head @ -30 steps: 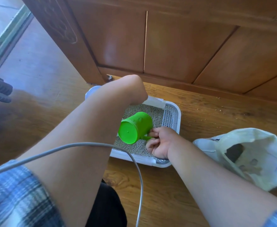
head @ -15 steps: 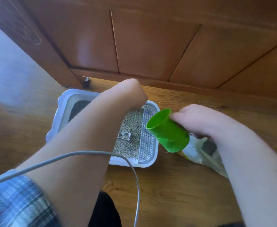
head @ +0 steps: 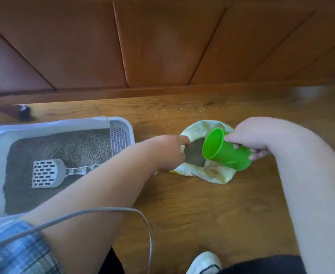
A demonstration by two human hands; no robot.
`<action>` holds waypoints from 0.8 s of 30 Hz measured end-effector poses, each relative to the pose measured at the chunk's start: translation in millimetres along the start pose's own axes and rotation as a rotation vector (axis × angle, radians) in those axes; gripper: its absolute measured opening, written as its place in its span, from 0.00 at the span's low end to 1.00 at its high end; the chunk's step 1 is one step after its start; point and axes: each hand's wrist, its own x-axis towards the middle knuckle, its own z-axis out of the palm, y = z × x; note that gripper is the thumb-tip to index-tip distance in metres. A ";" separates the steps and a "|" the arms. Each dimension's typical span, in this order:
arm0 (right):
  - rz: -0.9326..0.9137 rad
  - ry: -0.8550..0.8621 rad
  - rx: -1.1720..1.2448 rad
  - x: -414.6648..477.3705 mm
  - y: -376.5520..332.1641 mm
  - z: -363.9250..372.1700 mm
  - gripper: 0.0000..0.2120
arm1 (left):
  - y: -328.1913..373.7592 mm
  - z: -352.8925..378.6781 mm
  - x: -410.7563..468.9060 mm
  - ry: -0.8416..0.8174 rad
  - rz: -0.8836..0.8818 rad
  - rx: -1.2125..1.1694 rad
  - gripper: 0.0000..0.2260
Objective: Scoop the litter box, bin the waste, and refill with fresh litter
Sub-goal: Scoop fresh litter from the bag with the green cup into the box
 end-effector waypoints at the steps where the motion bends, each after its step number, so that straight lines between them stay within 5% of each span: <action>1: 0.014 -0.003 -0.067 0.8 -7.9 6.6 0.15 | 2.3 6.9 3.5 -0.053 -0.006 0.059 0.21; 5: -0.043 0.079 -0.200 29.7 -25.4 43.8 0.15 | 2.1 35.5 17.5 -0.148 -0.068 0.232 0.24; 13: -0.095 0.305 -0.114 67.6 -34.5 118.8 0.09 | -10.3 32.5 33.8 -0.020 -0.121 0.338 0.13; 16: -0.094 0.305 -0.126 75.8 -41.3 121.6 0.08 | -13.2 30.1 31.8 0.020 -0.123 0.320 0.08; 24: -0.246 0.221 -0.268 88.2 -54.6 133.5 0.10 | -16.4 26.4 21.9 0.028 -0.076 0.286 0.15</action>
